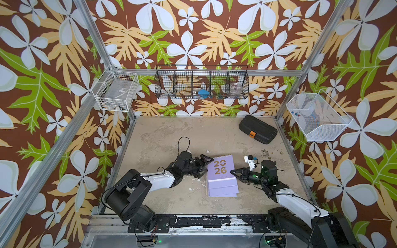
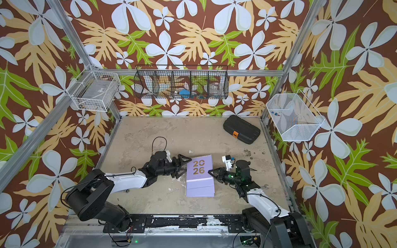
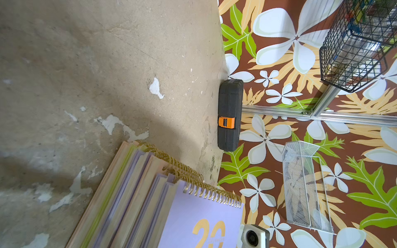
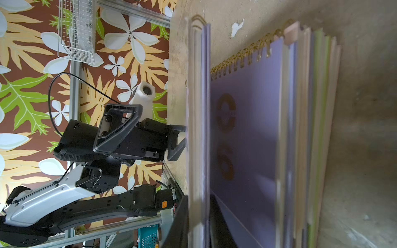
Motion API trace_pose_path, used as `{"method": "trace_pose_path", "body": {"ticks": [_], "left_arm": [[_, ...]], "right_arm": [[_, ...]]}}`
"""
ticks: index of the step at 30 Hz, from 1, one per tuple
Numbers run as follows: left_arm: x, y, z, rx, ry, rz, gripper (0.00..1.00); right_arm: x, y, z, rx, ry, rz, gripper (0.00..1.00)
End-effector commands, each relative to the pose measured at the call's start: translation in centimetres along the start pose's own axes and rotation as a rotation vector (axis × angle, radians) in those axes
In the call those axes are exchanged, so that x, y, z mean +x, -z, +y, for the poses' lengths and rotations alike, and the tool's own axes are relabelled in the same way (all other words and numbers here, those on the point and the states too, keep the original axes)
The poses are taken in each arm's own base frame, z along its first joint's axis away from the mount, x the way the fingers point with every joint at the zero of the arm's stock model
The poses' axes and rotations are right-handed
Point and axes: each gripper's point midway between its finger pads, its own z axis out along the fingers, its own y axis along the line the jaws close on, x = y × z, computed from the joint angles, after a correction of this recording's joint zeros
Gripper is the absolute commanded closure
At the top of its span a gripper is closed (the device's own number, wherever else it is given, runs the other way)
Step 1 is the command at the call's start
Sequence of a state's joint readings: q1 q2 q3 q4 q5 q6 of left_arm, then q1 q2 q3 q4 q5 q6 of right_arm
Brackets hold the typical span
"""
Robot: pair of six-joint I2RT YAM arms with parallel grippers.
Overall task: Stack the calendars
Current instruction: Place the calendar at the calendar.
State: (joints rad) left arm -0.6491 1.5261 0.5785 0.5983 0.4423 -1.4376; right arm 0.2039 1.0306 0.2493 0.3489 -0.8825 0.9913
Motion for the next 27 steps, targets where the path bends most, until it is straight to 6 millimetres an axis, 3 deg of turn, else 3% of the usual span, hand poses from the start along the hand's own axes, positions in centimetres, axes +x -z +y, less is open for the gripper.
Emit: {"method": "trace_pose_path", "body": {"ticks": [1,27], "left_arm": [[0.0,-0.2,-0.9,0.028,-0.011,0.003,0.08],[-1.0,-0.1,-0.8,-0.016,-0.02,-0.05,0.08]], "right_arm": [[0.0,0.0,-0.5,0.023,0.014,0.0,0.79],[-0.4,0.1,-1.8,0.149,0.055,0.029,0.64]]}}
